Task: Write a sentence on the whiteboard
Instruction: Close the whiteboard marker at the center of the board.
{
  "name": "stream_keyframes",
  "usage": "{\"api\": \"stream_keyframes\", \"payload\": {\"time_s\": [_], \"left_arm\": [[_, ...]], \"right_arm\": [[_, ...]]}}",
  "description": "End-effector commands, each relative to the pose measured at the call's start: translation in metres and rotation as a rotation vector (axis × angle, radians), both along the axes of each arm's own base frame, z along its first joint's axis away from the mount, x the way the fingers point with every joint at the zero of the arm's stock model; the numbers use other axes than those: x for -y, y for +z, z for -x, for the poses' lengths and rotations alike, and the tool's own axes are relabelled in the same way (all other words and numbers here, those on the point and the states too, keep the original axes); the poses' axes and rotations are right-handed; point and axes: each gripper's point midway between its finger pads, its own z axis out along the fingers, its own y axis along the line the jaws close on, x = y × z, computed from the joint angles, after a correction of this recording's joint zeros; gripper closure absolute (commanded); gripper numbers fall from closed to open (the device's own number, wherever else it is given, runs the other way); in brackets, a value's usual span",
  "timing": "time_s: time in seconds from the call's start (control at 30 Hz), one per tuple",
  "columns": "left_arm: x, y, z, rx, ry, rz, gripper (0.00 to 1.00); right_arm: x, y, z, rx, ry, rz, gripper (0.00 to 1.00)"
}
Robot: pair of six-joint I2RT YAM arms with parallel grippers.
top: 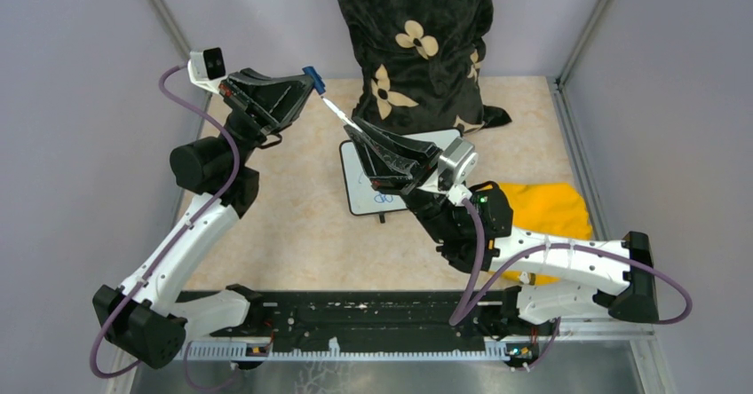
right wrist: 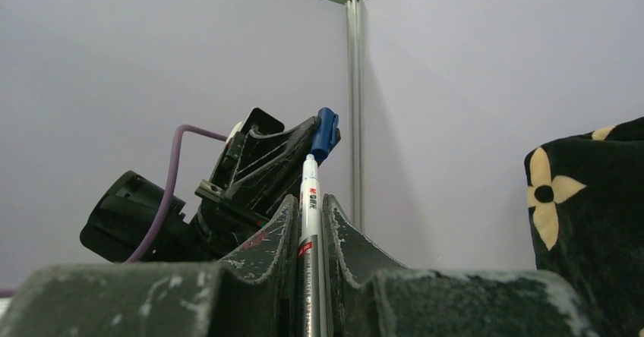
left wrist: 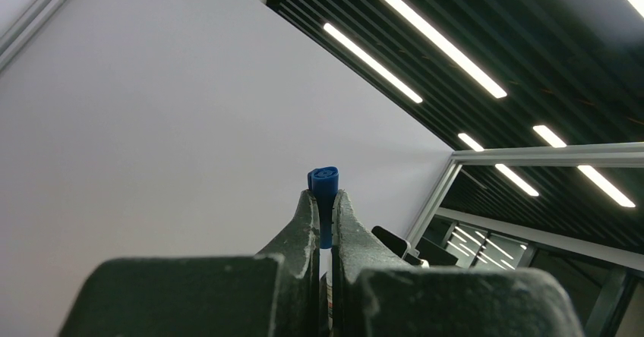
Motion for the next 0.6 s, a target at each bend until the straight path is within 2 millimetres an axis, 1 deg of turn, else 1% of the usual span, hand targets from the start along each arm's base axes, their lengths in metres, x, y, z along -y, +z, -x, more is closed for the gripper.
{"api": "stream_keyframes", "payload": {"time_s": [0.0, 0.3, 0.57], "left_arm": [[-0.0041, 0.0091, 0.0124, 0.043, 0.003, 0.016, 1.00], [-0.0014, 0.0085, 0.0150, 0.046, -0.006, 0.014, 1.00], [-0.0003, 0.0094, 0.0196, 0.053, -0.019, 0.019, 1.00]], "right_arm": [[0.0174, 0.0283, 0.0076, 0.018, 0.002, -0.098, 1.00], [0.0189, 0.0284, 0.0054, 0.014, -0.011, -0.104, 1.00], [0.0155, 0.0272, 0.0035, 0.008, -0.015, -0.104, 1.00]]}}
